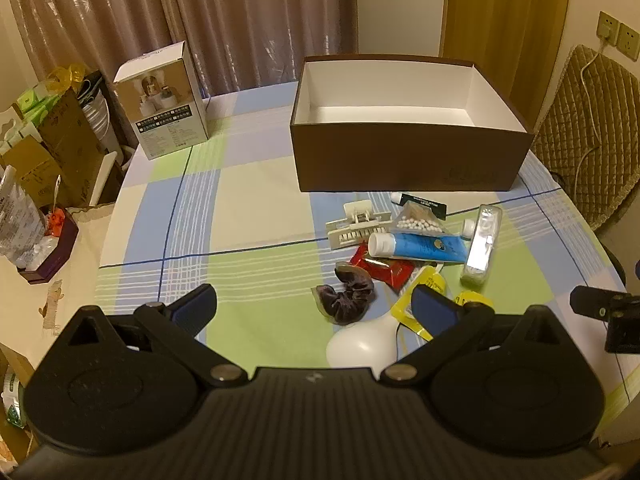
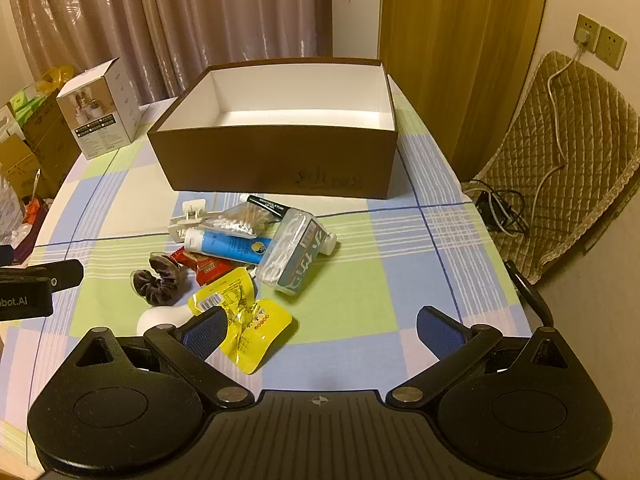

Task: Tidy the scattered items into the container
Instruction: 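Move the left tool toward the white plastic spoon's handle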

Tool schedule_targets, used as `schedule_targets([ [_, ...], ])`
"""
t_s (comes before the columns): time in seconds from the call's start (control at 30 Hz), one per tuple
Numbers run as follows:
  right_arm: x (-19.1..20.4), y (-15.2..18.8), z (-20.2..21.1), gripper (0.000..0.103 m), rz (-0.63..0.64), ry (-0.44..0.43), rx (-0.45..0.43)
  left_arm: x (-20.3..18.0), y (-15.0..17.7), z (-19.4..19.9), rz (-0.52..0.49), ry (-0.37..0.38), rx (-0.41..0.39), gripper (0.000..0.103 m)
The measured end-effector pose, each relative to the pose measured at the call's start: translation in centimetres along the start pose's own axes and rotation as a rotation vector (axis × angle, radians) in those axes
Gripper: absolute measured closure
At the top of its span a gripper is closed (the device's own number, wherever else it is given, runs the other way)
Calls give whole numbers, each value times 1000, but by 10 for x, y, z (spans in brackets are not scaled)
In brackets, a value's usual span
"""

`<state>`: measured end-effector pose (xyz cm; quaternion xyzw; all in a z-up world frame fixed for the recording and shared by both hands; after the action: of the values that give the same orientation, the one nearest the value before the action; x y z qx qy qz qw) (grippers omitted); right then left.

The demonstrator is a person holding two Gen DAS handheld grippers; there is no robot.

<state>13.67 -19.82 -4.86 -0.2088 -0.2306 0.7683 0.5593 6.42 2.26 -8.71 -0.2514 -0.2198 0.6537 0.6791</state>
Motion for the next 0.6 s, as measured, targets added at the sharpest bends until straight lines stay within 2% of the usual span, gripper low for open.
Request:
schedule_targets([
  [0.2,-1,-1,-3,0,3,2,3,3,4,-3,-8,7,29,1],
  [0.6,-4,-4,-11,0,-31,-40,-15,-1,10,-16,-85,67,-16,2],
])
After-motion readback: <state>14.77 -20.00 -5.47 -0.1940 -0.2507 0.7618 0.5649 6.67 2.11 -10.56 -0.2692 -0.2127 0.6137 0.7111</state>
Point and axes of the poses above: each gripper's, at about its wrist camera, not at the fingertips, and z roughly against the way its jaws point, x to its left, y to its underside, the point moved 9 cm from there along -z, roughly the way its jaws point, and after that the axes turned 8 degrees about y, right-handed, at the moved point
